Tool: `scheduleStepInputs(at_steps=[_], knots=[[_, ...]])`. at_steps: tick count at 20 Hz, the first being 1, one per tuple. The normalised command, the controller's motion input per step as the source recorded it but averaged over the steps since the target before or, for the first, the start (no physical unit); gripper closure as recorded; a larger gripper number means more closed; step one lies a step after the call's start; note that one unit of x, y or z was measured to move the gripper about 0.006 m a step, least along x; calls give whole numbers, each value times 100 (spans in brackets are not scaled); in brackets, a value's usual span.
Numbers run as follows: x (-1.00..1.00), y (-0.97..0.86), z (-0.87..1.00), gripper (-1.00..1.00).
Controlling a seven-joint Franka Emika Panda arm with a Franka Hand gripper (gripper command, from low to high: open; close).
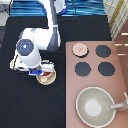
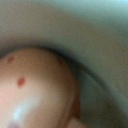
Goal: Take the lid off the pot, put the pot on the plate, and use the tool to push the pot to the front of the table.
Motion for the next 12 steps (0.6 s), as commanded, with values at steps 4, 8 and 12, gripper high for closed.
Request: scheduleStepInputs(at_steps=[4,8,12], knots=[[21,-5,-5,100],[38,-21,-1,100],[45,-19,0,100]])
